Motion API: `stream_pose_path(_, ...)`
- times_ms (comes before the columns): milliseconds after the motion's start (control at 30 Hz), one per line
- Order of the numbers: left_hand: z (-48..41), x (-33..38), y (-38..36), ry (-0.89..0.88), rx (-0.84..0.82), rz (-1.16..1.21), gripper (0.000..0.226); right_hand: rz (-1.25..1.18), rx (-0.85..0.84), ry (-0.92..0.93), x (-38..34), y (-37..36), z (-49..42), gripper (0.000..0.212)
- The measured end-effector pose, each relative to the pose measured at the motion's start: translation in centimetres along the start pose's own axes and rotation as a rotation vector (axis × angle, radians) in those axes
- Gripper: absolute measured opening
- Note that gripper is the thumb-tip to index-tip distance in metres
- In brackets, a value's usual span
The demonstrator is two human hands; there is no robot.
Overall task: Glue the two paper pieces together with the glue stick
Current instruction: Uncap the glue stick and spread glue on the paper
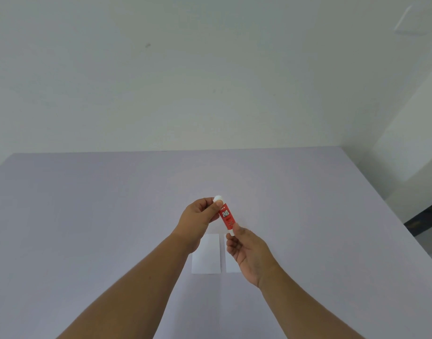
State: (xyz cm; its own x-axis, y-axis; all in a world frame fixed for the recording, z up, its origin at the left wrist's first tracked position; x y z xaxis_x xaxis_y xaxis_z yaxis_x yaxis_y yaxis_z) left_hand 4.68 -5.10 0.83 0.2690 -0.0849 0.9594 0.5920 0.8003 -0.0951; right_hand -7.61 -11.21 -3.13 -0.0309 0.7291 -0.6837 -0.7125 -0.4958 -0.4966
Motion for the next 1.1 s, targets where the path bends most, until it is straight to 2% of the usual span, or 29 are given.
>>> stream_pose_path(200, -0.2, 0.1, 0.0, 0.006, 0.003, 0.0, 0.031, 0.066, 0.014, -0.103, 1.1, 0.0, -0.2, 0.052)
stream_pose_path(367, -0.3, -0.1, 0.2, 0.011, 0.007, -0.009, 0.033, 0.01, -0.003, -0.001, 0.1, -0.2, -0.4, 0.042)
stream_pose_path(433, -0.3, -0.1, 0.2, 0.011, 0.002, -0.001, 0.031, 0.035, -0.004, -0.023, 0.3, -0.3, -0.3, 0.038)
stream_pose_path(567, -0.4, 0.1, 0.1, 0.012, -0.005, -0.002, 0.029, 0.083, 0.013, -0.099, 1.0, -0.1, -0.3, 0.048)
stream_pose_path(733, -0.5, -0.1, 0.2, 0.019, 0.006, -0.012, 0.035, 0.003, -0.013, 0.009, -0.1, -0.4, -0.4, 0.039)
stream_pose_path(933, -0.8, -0.1, 0.2, 0.028, 0.004, -0.01, 0.03, 0.03, -0.004, -0.11, 1.0, -0.3, -0.4, 0.049)
stream_pose_path(1100, -1.0, -0.5, 0.3, 0.043, 0.012, 0.001, 0.032, -0.041, -0.007, -0.014, -0.1, -0.7, -0.6, 0.041)
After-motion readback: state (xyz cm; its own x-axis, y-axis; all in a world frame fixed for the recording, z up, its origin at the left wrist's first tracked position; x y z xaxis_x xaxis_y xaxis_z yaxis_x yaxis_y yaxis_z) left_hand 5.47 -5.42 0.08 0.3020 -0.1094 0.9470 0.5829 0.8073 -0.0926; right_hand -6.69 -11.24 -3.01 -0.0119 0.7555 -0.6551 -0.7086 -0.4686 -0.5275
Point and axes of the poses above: each hand's wrist, its own z-axis away from the middle knuckle, its own y-axis out of the back of the hand, x = y × z, the point moved 10 cm from there along -z, towards the middle knuckle, and after that the axes turned 5 degrees about x, right-handed, at the moved point
